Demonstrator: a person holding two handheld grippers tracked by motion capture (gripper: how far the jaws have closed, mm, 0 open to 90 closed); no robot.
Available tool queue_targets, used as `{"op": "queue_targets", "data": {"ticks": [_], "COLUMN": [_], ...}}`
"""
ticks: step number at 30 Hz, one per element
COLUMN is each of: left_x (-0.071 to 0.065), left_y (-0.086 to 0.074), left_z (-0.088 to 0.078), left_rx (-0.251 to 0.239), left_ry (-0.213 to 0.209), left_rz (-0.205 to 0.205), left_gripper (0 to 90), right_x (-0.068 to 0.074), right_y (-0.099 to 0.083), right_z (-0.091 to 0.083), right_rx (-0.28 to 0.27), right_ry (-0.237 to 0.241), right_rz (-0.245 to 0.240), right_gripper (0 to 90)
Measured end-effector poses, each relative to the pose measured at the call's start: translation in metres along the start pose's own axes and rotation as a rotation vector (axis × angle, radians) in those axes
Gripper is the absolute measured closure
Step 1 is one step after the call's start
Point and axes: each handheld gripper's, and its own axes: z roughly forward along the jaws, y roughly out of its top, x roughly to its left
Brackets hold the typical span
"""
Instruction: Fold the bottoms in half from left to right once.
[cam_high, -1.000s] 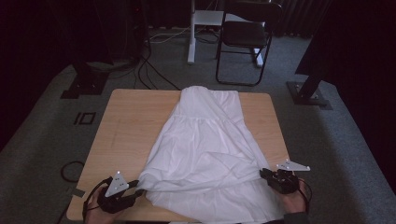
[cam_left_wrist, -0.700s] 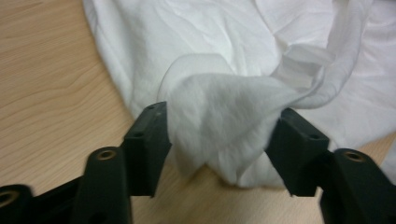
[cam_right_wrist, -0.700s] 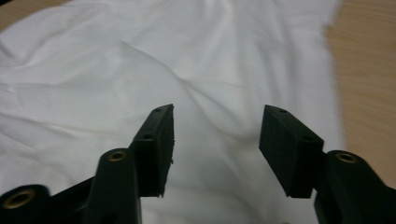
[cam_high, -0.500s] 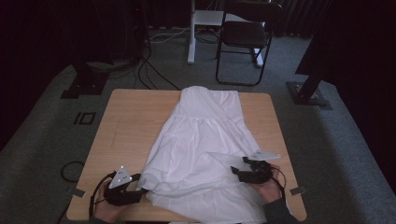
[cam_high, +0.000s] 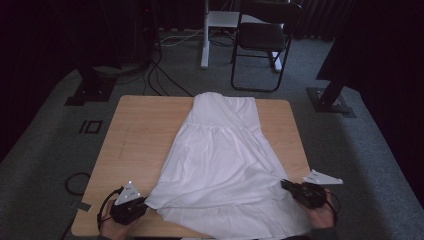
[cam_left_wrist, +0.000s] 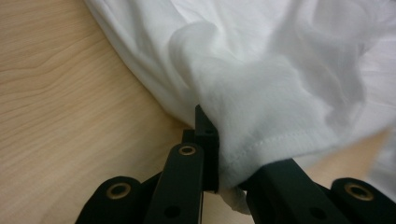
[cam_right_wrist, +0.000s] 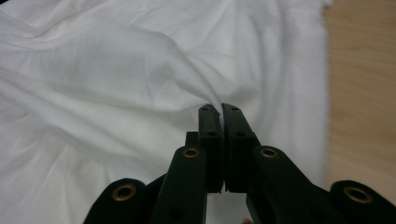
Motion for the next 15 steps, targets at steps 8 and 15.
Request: {"op": "queue_targets", "data": {"ticks": [8, 15], "left_x": [-0.015, -0.011], "left_y": [-0.005, 0.000], "left_z": [-0.003, -0.017], "left_rx": [0.029, -0.066], "left_ry": [-0.052, -0.053], "left_rz": [0.052, 0.027], "left_gripper": [70.5, 43.2], "right_x": [-0.020, -0.016], "right_y": [-0.047, -0.041], "right_z": [-0.052, -0.045], "right_rx": [0.033, 0.023], "right_ry": [0.059, 0.063], "right_rz": [0.069, 0.053], "right_gripper": [84.1, 49.6]}}
